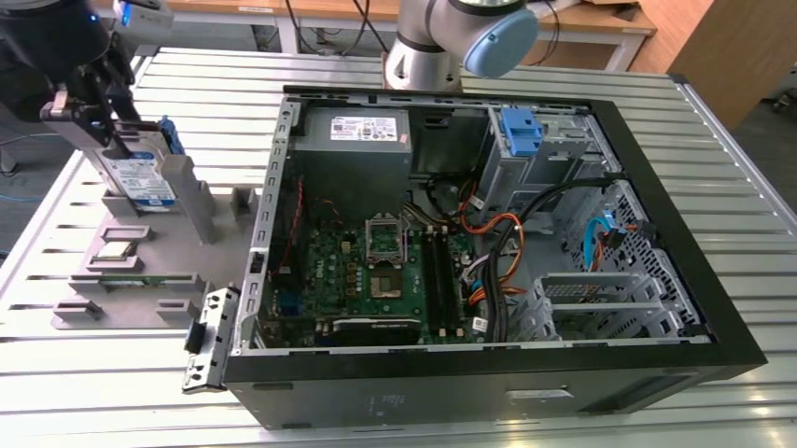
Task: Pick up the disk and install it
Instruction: 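Pick up the disk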
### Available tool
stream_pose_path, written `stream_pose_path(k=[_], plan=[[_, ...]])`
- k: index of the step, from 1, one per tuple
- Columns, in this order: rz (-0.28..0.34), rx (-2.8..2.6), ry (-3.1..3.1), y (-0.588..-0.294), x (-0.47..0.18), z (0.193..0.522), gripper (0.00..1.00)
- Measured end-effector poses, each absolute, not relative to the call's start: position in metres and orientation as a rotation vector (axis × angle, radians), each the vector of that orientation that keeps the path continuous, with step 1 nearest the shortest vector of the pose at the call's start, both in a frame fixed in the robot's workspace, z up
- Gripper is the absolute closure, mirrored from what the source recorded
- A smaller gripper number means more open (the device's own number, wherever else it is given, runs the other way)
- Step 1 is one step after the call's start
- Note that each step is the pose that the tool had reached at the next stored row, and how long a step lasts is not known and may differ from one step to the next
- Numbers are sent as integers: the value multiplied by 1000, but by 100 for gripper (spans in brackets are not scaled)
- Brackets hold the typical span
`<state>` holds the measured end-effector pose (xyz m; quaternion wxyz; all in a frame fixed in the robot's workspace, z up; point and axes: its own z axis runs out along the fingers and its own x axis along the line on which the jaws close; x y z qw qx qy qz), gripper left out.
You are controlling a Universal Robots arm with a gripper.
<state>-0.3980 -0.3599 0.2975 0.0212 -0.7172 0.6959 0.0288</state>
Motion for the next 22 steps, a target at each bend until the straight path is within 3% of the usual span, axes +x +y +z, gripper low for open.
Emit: stream_pose_path(k=[22], plan=[[90,-2223,2158,-358,-396,300,41]])
